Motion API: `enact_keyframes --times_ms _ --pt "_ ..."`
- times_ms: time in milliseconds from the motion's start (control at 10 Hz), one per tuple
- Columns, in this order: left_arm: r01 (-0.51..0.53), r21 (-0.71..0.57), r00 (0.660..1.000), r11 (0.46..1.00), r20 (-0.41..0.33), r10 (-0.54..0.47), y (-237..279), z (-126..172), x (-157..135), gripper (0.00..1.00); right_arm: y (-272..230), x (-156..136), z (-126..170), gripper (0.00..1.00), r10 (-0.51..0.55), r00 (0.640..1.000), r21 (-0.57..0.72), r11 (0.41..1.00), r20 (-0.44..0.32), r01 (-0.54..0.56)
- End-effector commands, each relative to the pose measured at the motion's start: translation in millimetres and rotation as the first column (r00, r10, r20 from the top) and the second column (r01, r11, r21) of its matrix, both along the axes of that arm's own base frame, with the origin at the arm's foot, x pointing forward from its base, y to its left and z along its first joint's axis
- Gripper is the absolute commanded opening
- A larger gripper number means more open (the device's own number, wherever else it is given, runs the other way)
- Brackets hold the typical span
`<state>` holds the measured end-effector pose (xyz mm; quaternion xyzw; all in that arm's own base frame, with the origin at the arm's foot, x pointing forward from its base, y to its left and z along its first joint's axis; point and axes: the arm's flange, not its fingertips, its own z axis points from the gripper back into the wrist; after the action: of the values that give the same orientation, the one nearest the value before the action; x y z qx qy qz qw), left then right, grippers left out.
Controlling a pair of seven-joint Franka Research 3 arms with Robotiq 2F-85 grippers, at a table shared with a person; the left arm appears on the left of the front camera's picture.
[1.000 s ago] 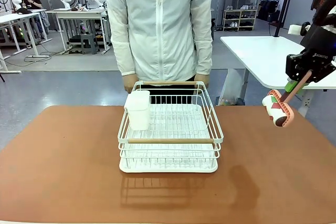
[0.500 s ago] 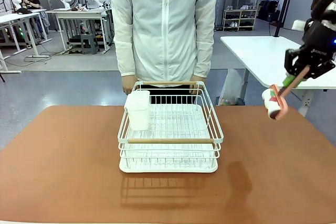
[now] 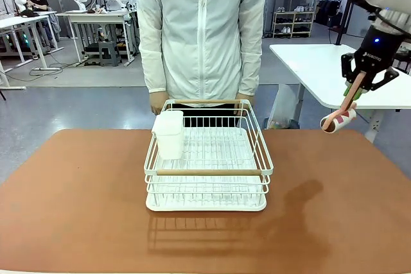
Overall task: Clean the table.
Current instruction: Place the Lint Roller down when the Dish drying rack is positioned in the middle of the table.
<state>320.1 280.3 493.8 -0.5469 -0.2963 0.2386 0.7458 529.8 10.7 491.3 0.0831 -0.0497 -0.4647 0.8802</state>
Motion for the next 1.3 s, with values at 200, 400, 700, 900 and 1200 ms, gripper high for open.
enact_keyframes --times_ms 200,400,700,900,1200 --pt "-0.001 -0.007 1.000 1.000 0.010 0.001 2 3 -1 1.00 20 7 -22 0.21 -0.464 0.885 0.083 0.882 -0.019 0.464" --pt "-0.001 -0.007 1.000 1.000 0.010 0.001 2 3 -1 1.00 20 9 -58 0.21 -0.481 0.875 0.092 0.875 0.051 0.475" --pt "-0.001 -0.007 1.000 1.000 0.010 0.001 2 3 -1 1.00 28 8 -94 0.21 -0.480 0.866 0.168 0.874 0.143 0.457" --pt "-0.001 -0.007 1.000 1.000 0.010 0.001 2 3 -1 1.00 25 9 -111 0.21 -0.504 0.850 0.189 0.859 0.155 0.475" --pt "-0.001 -0.007 1.000 1.000 0.010 0.001 2 3 -1 1.00 27 7 -136 0.21 -0.527 0.830 0.210 0.845 0.183 0.491"
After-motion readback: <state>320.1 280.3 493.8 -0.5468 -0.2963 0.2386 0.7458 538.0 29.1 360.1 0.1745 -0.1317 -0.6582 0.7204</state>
